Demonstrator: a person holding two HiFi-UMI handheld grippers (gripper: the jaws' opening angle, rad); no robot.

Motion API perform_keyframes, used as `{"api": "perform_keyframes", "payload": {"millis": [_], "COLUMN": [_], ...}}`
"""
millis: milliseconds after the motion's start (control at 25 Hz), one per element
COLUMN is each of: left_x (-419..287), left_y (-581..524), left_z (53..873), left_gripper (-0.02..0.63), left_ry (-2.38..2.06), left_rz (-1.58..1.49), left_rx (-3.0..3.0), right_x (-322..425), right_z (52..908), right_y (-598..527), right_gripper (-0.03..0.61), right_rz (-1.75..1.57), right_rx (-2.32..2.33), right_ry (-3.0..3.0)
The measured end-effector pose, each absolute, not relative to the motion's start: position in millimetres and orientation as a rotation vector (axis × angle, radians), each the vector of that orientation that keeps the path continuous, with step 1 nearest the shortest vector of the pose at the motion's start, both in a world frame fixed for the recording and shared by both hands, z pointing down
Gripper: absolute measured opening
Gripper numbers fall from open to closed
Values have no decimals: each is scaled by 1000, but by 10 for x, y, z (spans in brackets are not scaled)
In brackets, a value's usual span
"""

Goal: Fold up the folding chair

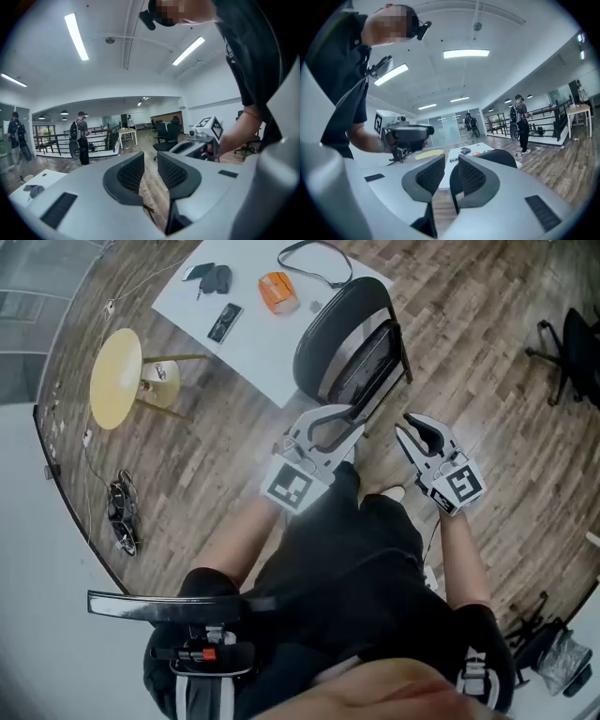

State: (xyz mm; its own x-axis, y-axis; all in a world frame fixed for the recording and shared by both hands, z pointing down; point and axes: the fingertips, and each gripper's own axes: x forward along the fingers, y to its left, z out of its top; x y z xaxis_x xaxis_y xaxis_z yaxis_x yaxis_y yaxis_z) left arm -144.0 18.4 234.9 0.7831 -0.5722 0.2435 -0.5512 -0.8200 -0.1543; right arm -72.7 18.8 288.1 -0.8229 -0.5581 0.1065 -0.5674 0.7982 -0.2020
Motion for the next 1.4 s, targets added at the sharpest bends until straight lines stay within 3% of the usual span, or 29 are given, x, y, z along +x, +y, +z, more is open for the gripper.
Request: {"api": "perform_keyframes", "payload": {"millis": [160,600,1400], "left_x": [-1334,-1228,-1198], "left_y": [451,660,271], "left_z": [2325,2435,2269], "left_gripper": [11,5,5], "left_ry": [881,918,917], "left_rz": [-357,-248,-201], "left_rx": [-2971,-3143,-3135], "right_x": [-772,-1029,-944], "right_z": [2465,2269,2066], "right_y": [339,744,490], "right_gripper": [11,9,11], "right_rz": [376,277,257], "right_rx": [879,853,881], "right_ry": [-3011,-2926,-2960]}}
